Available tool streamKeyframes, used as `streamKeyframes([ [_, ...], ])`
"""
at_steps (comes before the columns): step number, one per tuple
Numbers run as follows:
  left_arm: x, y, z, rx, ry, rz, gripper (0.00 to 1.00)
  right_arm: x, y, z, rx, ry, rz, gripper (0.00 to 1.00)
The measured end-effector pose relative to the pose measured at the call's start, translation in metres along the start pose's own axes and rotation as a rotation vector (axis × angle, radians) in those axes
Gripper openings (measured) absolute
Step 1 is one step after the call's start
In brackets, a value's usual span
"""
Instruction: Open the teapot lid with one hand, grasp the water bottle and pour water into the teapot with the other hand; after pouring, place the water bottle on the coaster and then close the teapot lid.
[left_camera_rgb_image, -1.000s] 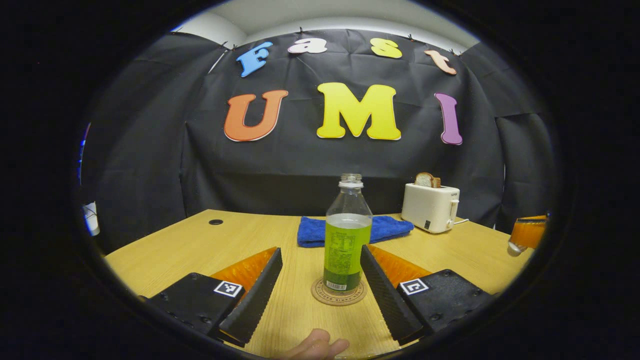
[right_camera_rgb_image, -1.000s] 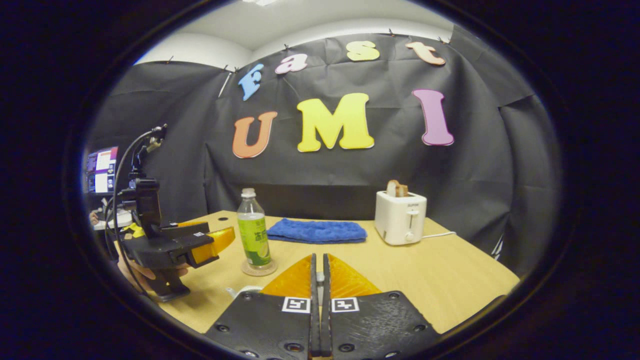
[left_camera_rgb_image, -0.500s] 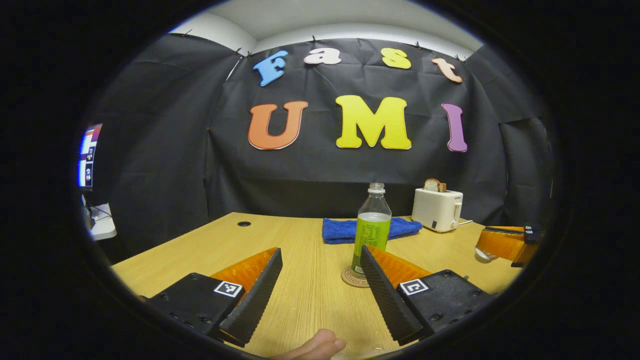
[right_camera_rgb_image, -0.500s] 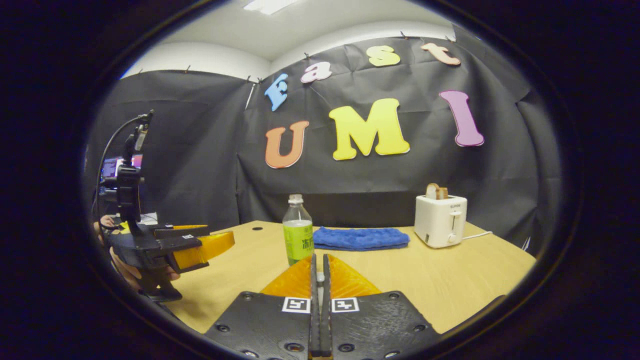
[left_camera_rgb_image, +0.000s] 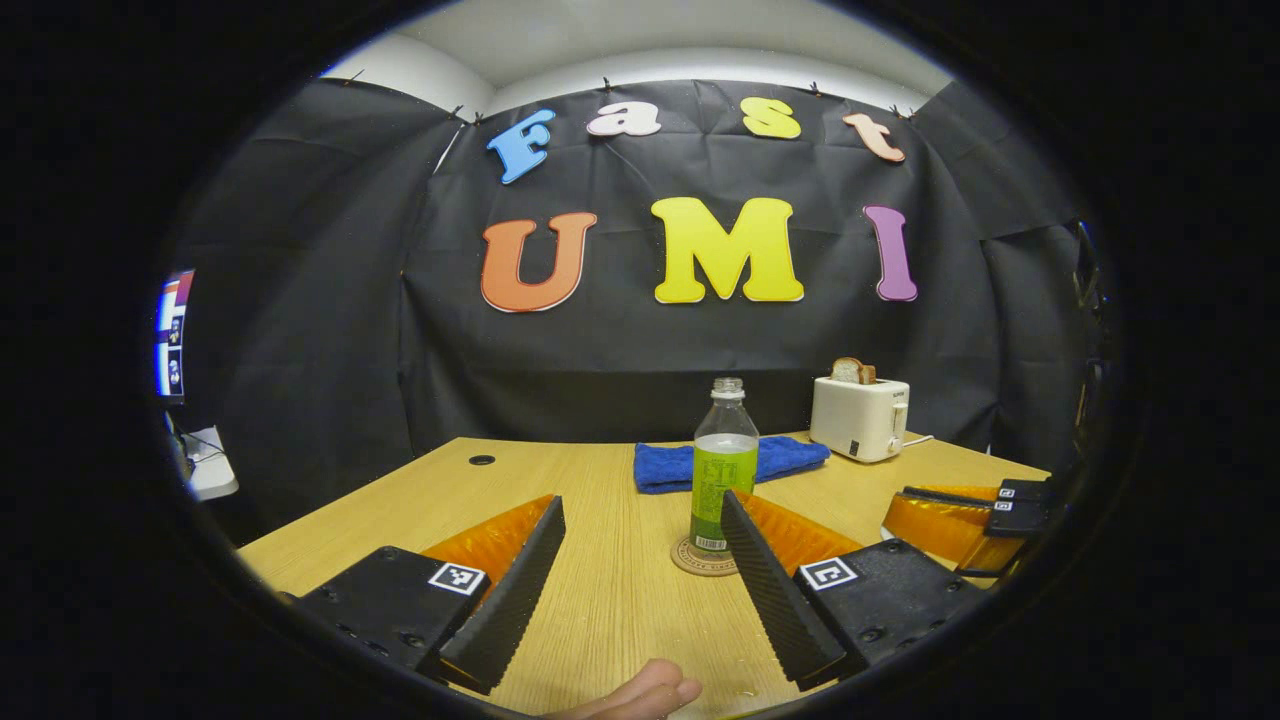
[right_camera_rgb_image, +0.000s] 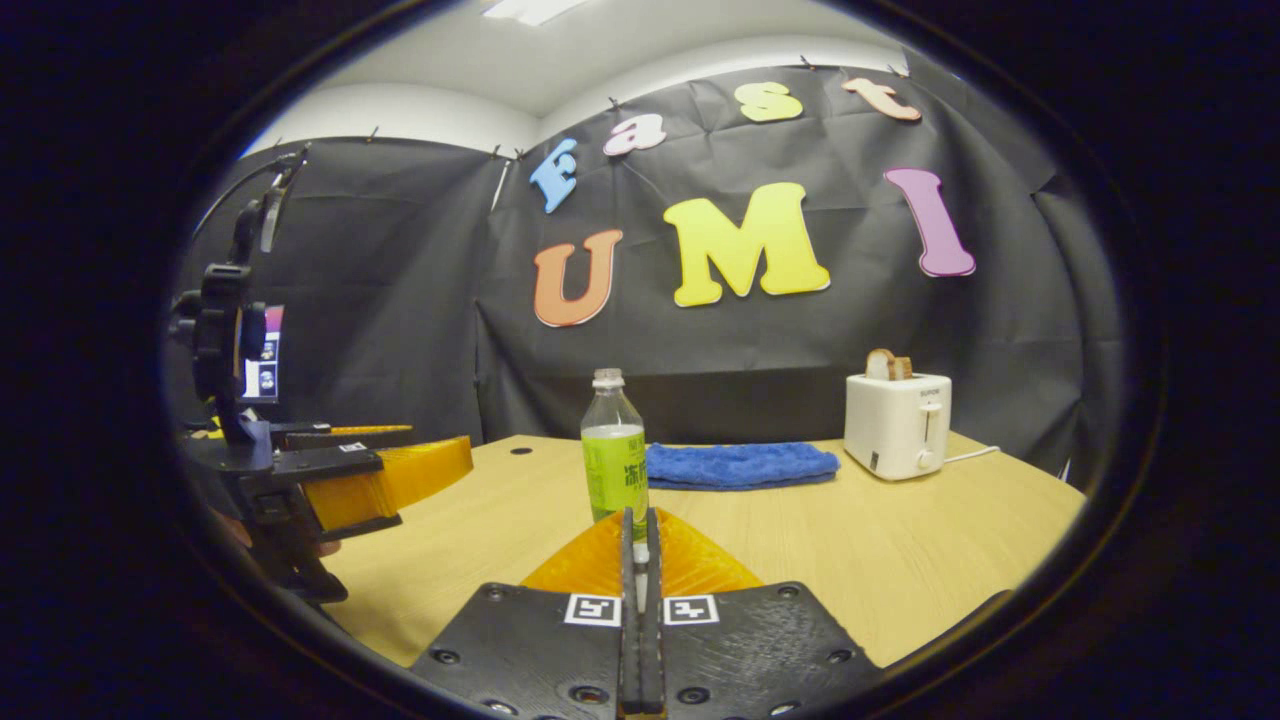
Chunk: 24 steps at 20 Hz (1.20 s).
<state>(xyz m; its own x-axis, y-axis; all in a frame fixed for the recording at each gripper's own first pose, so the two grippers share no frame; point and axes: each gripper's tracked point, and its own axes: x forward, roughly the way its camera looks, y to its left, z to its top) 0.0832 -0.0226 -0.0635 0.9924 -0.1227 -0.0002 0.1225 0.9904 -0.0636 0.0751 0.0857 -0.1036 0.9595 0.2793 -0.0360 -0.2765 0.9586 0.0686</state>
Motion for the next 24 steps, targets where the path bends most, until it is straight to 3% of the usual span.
streamKeyframes([
  [5,0.001,-0.010,-0.006,-0.006,0.021,-0.022,0.98,0.010,-0.004,-0.036,0.031,0.076,0.017,0.01],
  [11,0.003,-0.013,-0.013,-0.024,0.040,-0.039,0.98,0.011,-0.003,-0.036,-0.033,0.065,-0.007,0.01],
  [19,0.003,-0.018,-0.017,-0.020,0.058,-0.050,0.98,0.008,-0.007,-0.039,-0.004,0.104,-0.024,0.04],
  [22,-0.002,-0.022,-0.012,-0.011,0.051,-0.056,0.98,0.006,-0.017,-0.030,-0.012,0.078,-0.043,0.26],
  [23,-0.003,-0.023,-0.011,-0.008,0.049,-0.059,0.98,0.003,-0.019,-0.024,-0.010,0.065,-0.051,0.27],
  [24,-0.005,-0.024,-0.009,-0.003,0.046,-0.061,0.98,0.000,-0.020,-0.016,-0.007,0.050,-0.053,0.38],
])
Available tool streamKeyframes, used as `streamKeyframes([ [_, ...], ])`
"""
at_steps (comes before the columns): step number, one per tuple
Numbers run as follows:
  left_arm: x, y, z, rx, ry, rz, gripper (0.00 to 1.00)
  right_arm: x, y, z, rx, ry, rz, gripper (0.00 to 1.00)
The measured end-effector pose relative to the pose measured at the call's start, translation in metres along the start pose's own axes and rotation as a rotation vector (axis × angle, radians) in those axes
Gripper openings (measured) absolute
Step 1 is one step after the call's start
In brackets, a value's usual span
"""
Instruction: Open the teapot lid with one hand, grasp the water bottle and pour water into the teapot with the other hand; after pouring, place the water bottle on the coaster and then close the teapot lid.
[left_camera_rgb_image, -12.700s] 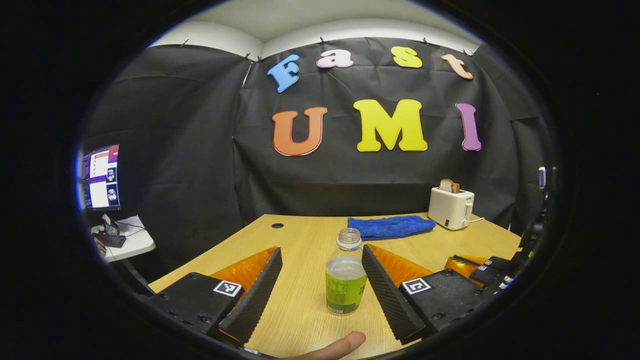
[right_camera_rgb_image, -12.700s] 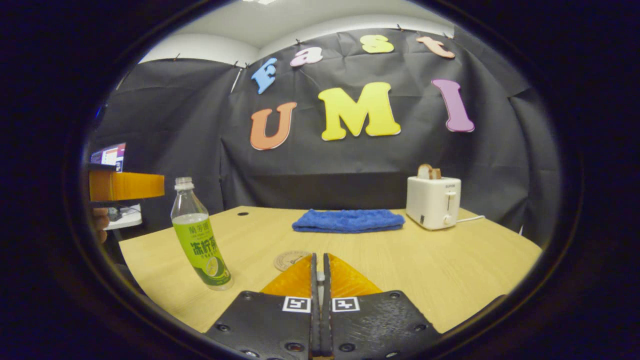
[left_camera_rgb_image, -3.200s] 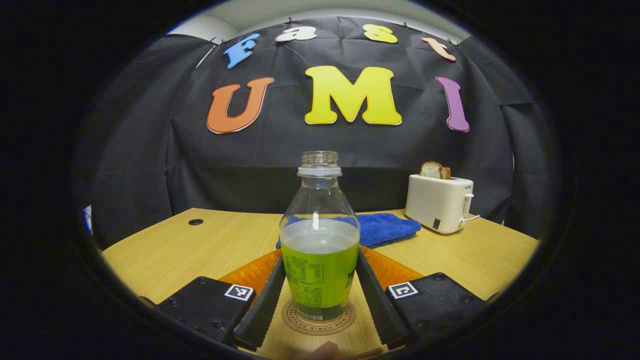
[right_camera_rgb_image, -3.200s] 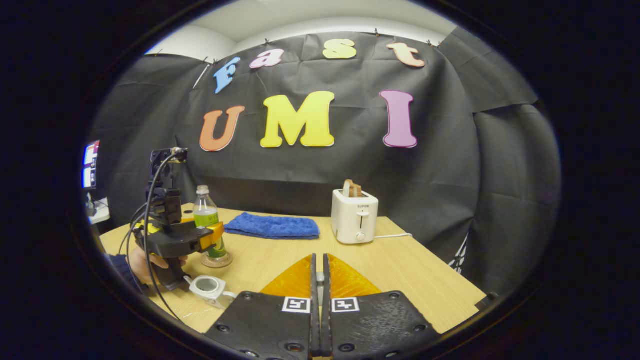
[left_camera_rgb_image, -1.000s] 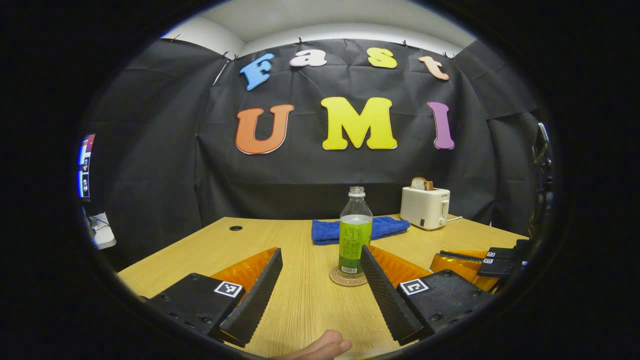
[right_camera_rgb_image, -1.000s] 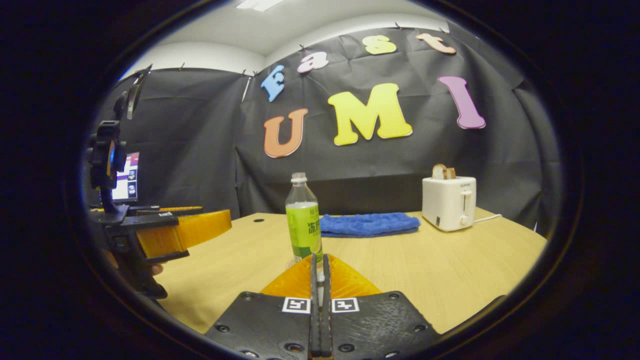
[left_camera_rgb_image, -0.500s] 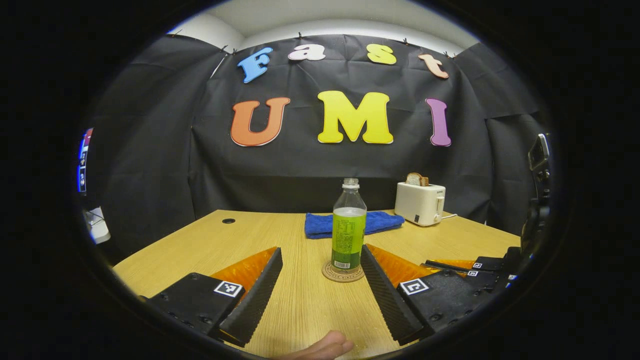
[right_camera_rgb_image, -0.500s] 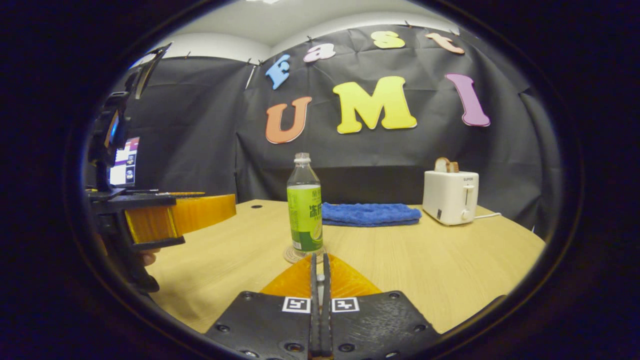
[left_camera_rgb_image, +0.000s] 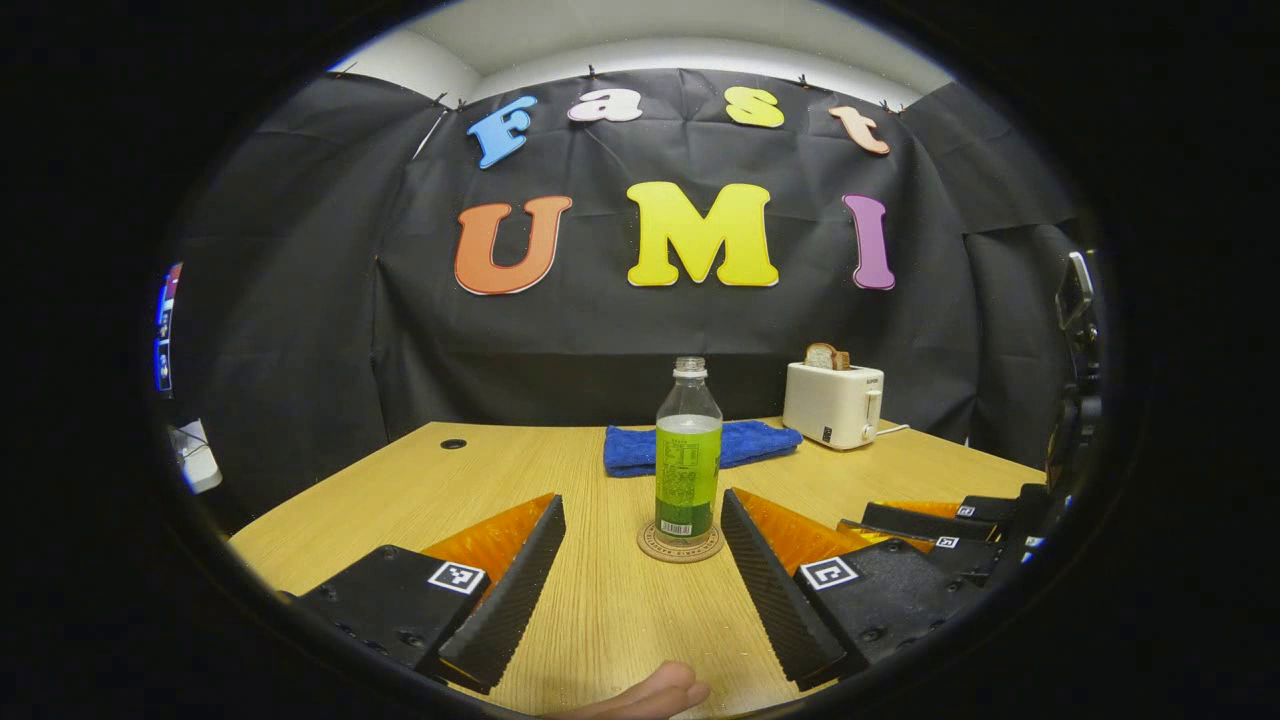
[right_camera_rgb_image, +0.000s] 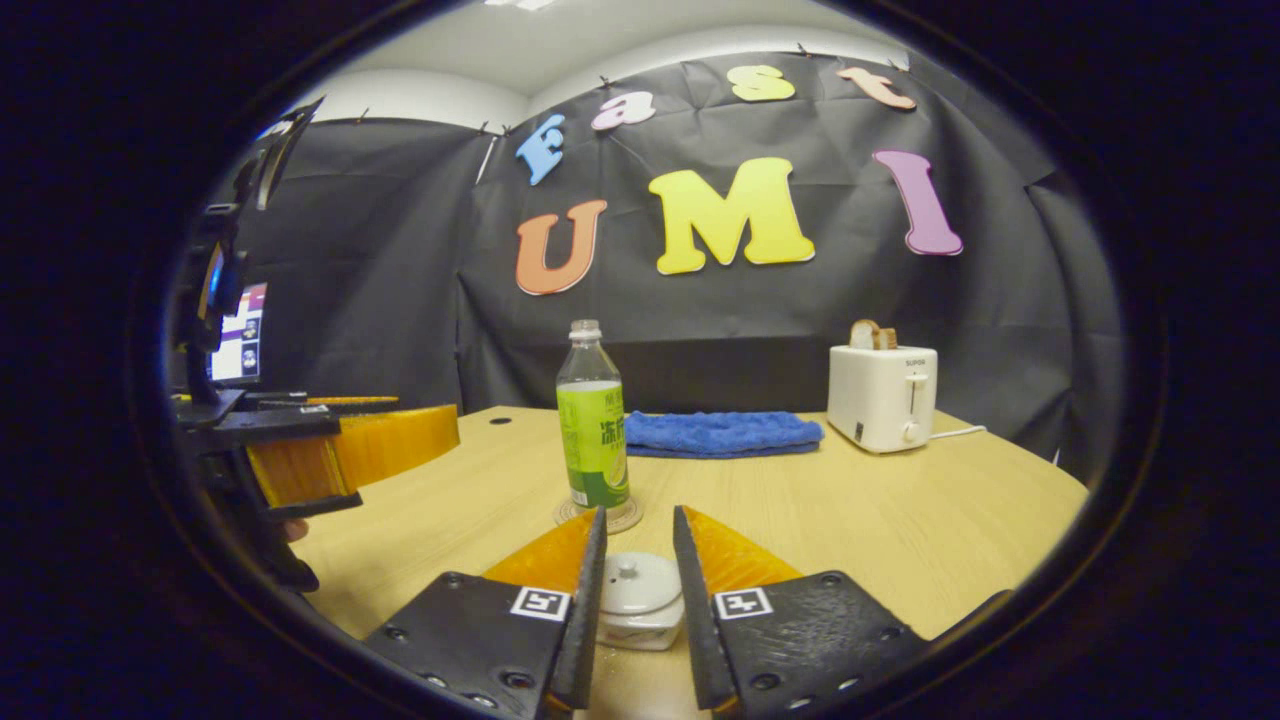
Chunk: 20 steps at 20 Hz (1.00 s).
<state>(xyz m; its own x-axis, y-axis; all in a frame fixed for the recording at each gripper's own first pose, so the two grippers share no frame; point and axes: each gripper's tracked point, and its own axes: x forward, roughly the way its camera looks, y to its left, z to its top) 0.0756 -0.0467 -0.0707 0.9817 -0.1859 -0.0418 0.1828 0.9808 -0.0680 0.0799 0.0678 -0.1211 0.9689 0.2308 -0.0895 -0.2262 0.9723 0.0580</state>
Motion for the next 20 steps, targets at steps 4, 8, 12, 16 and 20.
streamKeyframes([
  [4,-0.007,-0.006,0.010,0.022,-0.016,-0.006,0.98,-0.023,-0.003,0.032,0.016,-0.051,-0.022,0.53],
  [8,-0.022,-0.003,0.024,0.045,-0.025,0.029,0.98,-0.053,-0.013,0.076,-0.003,-0.110,-0.060,0.68],
  [12,-0.044,-0.003,0.034,0.034,-0.013,0.042,0.98,-0.086,-0.022,0.114,0.011,-0.164,-0.101,0.71],
  [16,-0.063,0.012,0.060,0.065,-0.054,0.098,0.98,-0.115,-0.034,0.130,-0.030,-0.159,-0.128,0.91],
  [20,-0.072,0.022,0.061,0.020,-0.035,0.148,0.98,-0.135,-0.046,0.135,-0.085,-0.174,-0.169,0.95],
])
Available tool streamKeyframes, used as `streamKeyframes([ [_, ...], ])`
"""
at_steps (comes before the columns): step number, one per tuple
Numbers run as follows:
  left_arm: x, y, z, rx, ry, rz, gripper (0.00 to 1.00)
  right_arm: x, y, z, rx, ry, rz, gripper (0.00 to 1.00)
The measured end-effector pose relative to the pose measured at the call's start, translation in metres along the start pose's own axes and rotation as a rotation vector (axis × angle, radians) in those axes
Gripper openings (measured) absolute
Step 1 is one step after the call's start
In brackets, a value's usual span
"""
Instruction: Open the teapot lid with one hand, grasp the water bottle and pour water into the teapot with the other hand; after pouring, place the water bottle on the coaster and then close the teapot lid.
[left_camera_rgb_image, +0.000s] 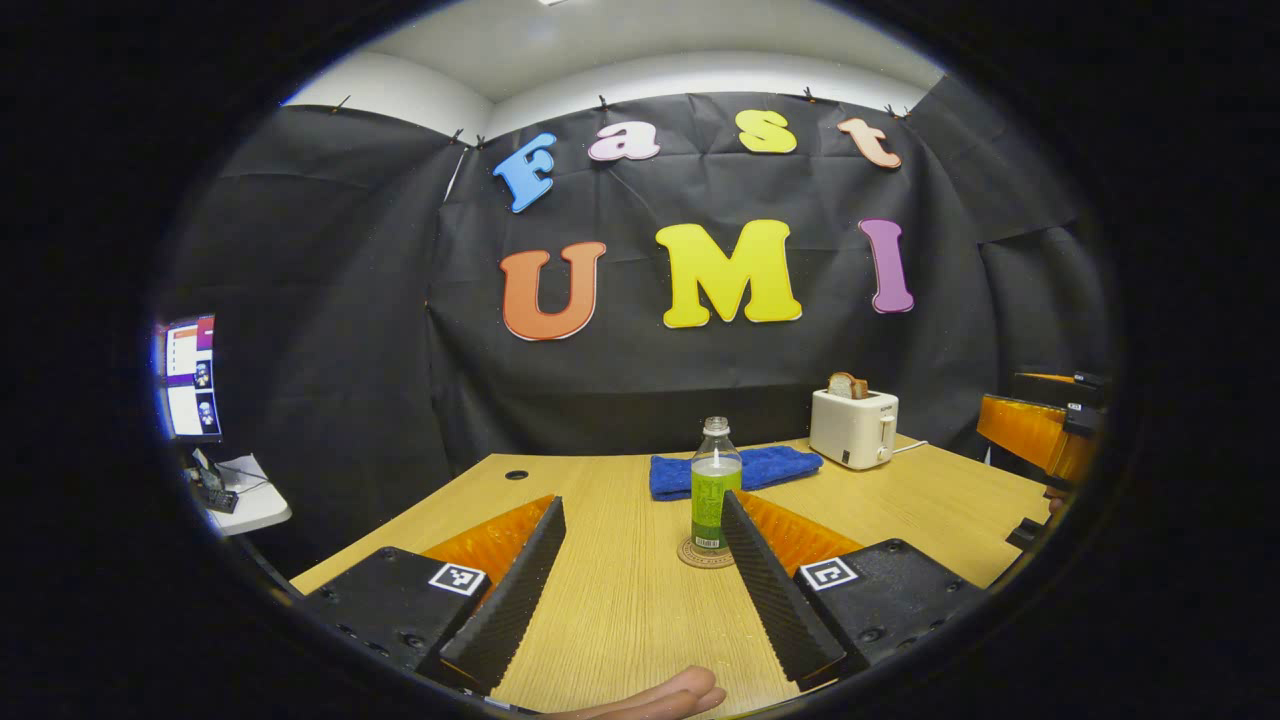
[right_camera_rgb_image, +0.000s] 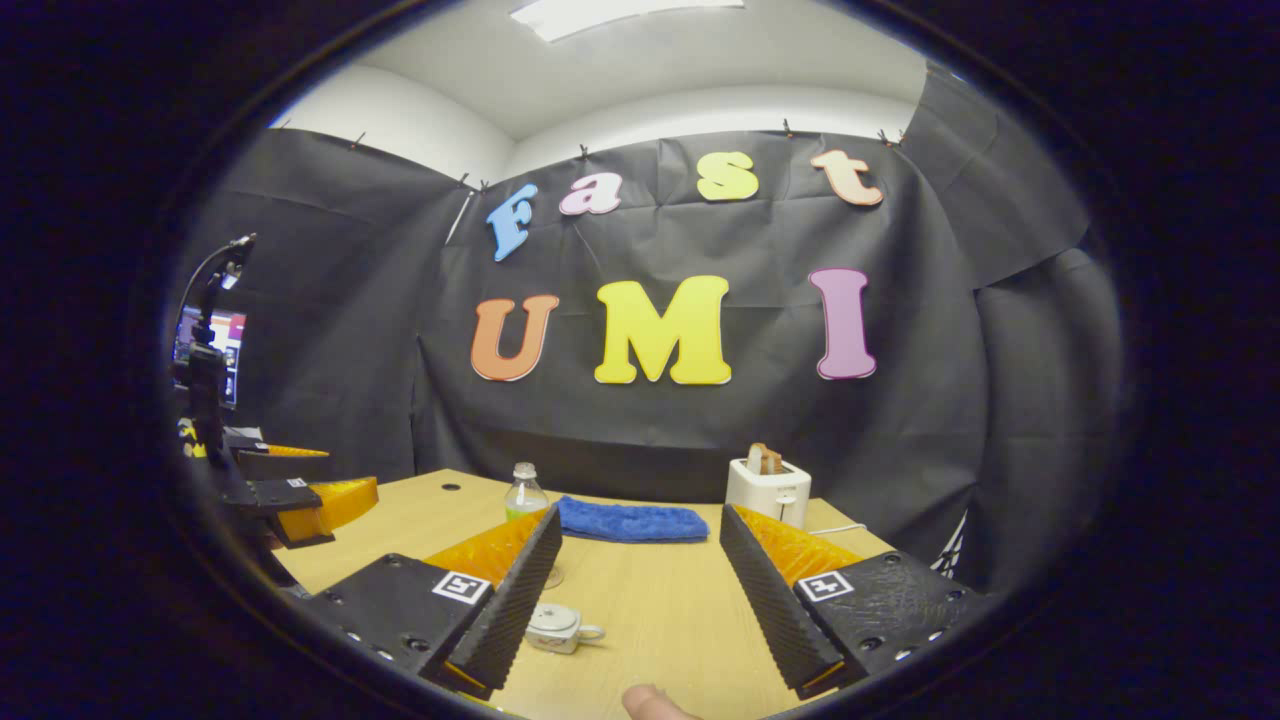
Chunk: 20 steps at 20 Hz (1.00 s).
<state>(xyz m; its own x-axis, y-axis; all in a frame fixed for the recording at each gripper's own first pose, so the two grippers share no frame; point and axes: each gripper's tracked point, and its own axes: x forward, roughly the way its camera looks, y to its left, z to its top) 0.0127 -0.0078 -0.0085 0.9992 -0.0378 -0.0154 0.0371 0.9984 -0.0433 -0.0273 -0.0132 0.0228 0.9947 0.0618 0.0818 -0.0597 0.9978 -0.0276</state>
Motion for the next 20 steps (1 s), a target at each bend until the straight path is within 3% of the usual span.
streamKeyframes([
  [4,0.005,0.011,0.001,0.006,-0.016,0.064,0.98,0.001,-0.006,-0.005,-0.028,0.009,-0.013,0.94],
  [12,0.001,0.011,0.003,-0.026,-0.018,0.057,0.98,-0.002,-0.008,-0.001,-0.049,-0.012,-0.028,0.95],
  [20,0.004,0.001,-0.007,0.007,0.003,0.052,0.98,0.006,-0.013,-0.015,-0.028,0.023,-0.041,0.95],
])
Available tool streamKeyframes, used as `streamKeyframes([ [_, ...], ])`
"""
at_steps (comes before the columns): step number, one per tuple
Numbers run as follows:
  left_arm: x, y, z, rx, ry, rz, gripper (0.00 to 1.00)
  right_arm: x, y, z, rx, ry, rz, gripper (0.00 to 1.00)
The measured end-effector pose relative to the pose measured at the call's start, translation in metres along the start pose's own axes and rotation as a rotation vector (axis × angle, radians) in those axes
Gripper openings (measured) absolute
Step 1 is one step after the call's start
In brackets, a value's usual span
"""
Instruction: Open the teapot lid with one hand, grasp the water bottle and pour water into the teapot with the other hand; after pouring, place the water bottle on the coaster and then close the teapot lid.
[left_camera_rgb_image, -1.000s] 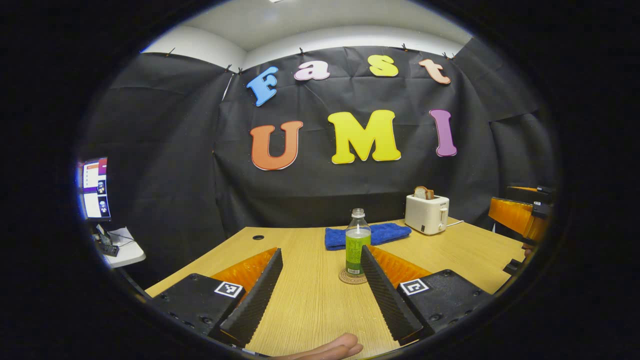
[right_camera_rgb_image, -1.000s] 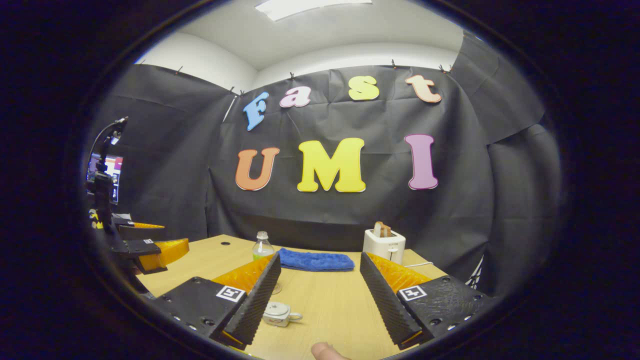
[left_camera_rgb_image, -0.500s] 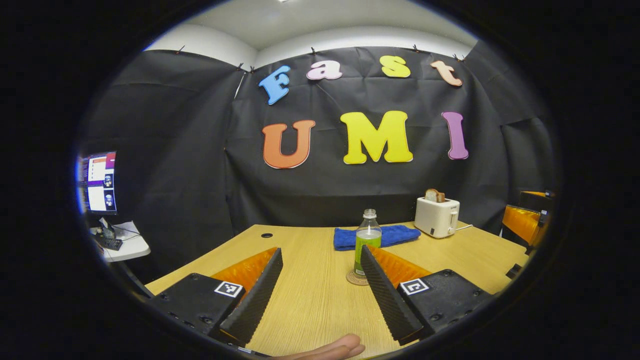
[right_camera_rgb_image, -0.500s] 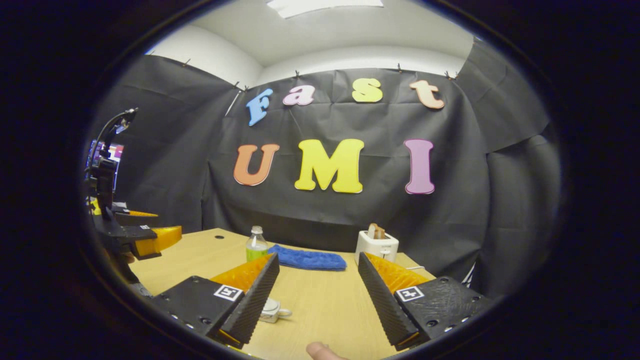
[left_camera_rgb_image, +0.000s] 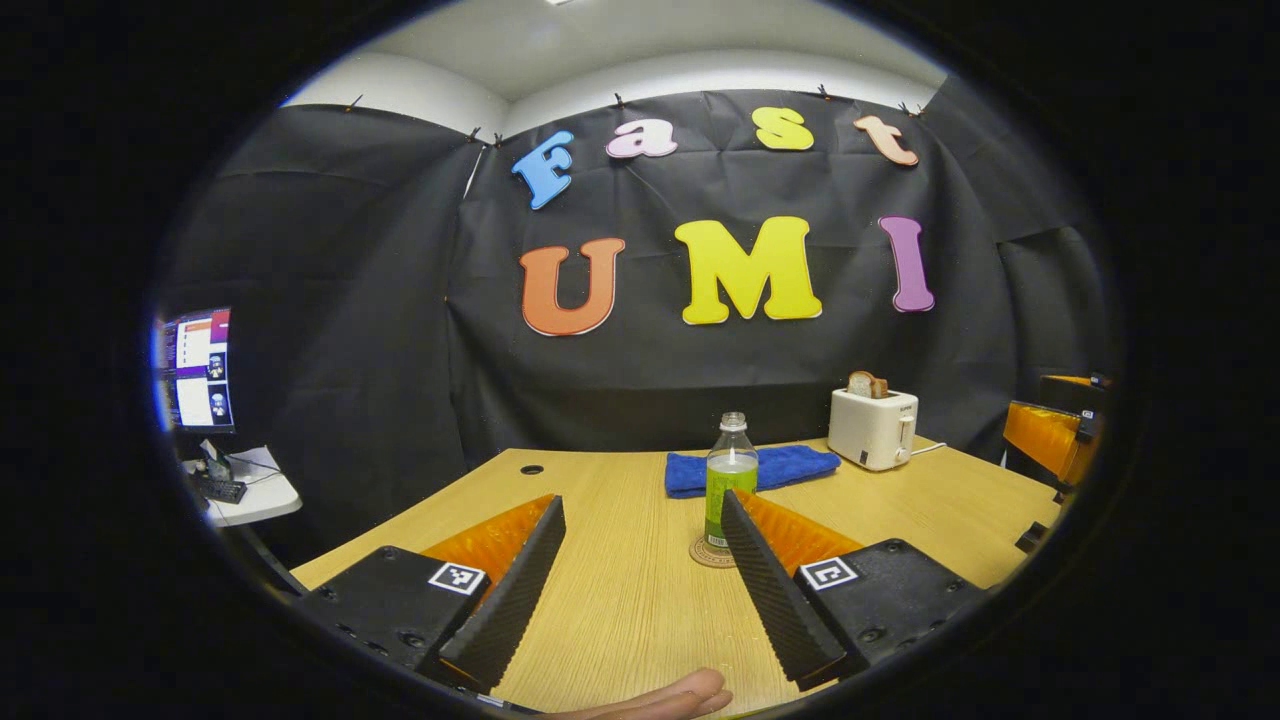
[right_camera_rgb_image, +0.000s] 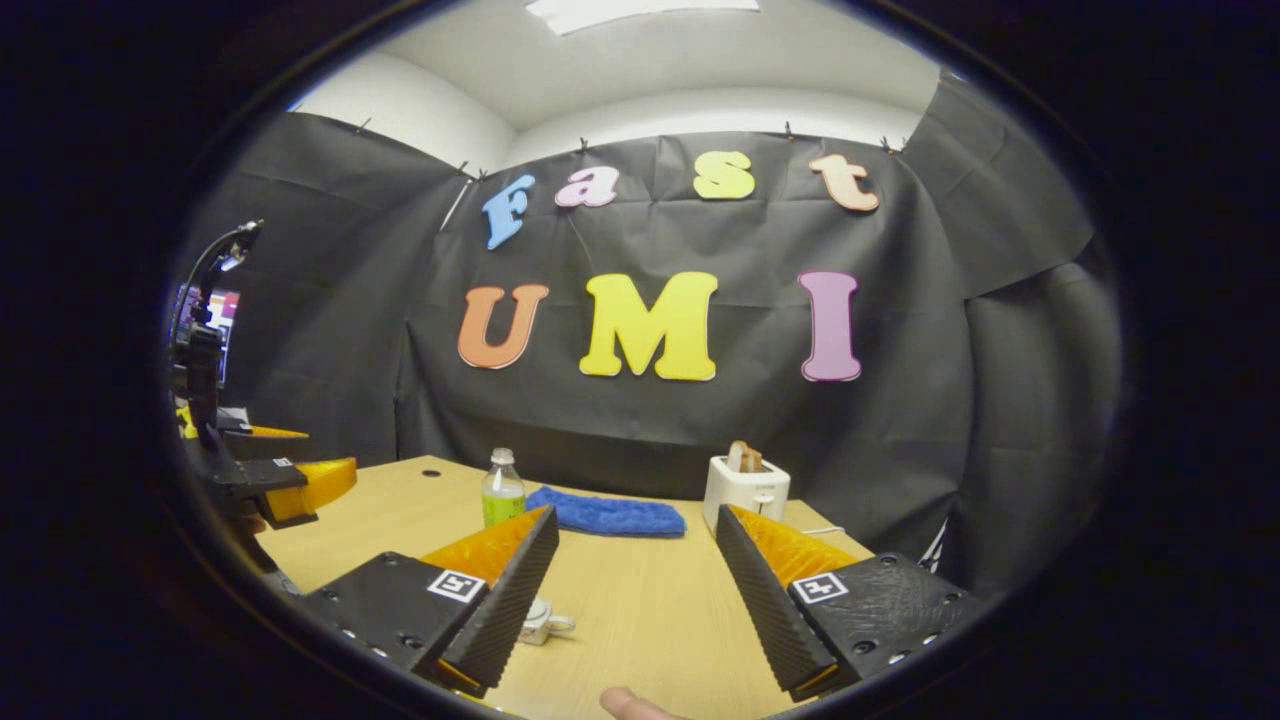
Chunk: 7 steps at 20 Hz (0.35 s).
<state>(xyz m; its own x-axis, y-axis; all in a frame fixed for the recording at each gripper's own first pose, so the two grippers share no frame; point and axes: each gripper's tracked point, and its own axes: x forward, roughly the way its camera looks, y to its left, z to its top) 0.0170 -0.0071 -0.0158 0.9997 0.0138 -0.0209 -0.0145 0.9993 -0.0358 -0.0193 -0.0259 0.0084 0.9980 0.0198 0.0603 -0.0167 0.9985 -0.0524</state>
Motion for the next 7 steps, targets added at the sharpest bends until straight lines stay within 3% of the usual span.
streamKeyframes([
  [7,0.0039,-0.0031,-0.0046,0.004,0.007,0.002,0.98,0.0074,-0.0037,-0.0104,-0.003,0.030,-0.012,0.95],
])
